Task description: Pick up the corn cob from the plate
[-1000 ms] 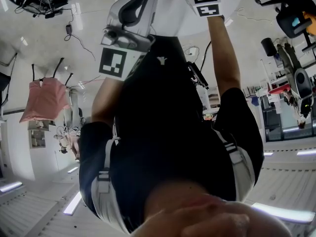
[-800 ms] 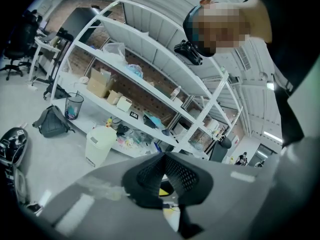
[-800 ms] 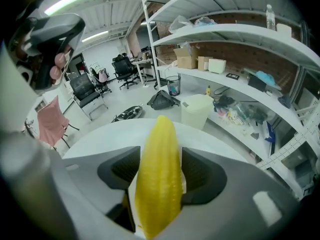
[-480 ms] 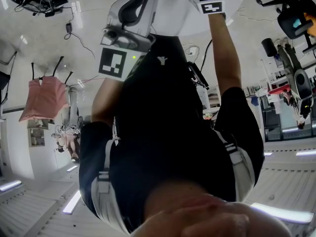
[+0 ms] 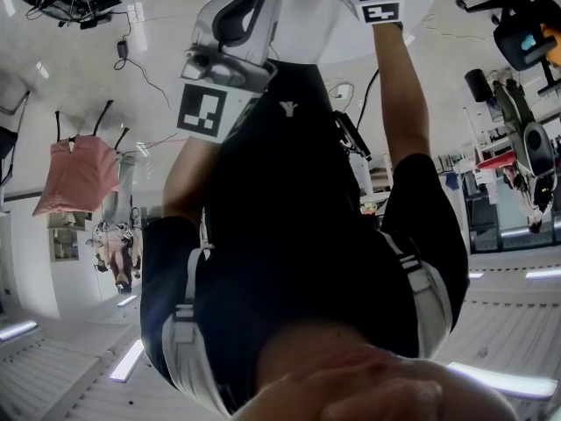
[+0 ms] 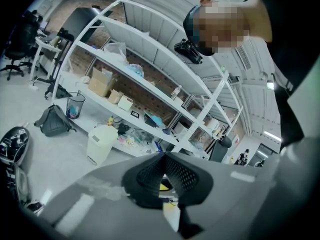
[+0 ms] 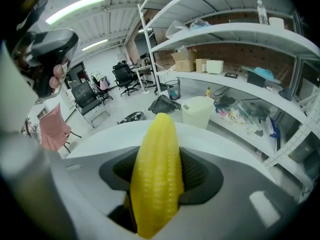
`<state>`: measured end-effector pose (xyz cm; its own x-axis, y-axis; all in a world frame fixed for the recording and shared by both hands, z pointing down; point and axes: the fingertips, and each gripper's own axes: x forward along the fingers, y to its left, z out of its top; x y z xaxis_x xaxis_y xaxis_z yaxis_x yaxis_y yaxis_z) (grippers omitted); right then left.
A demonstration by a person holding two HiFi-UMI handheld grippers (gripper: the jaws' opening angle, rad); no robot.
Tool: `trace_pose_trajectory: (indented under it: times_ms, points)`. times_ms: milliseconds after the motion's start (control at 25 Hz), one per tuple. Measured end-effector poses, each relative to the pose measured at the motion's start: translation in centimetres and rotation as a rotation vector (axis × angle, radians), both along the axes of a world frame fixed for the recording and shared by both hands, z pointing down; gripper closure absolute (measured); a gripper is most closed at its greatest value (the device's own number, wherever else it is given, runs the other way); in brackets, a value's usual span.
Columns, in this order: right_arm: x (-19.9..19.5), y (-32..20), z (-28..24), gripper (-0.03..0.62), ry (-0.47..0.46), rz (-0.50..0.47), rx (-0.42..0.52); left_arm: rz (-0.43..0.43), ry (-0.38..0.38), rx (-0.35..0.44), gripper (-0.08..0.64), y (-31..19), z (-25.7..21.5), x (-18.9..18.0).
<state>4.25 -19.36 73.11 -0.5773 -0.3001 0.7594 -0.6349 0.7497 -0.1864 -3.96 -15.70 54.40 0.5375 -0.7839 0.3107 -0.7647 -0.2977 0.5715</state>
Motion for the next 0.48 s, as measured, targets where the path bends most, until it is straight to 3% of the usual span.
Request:
trace_pose_trajectory:
  times_ms: [480]
  points:
    - [0.15,-0.24,-0.04,0.357,0.024,0.052,0.01,0.0,-0.015,0.008,0.557,0.82,-0.42,-0.25]
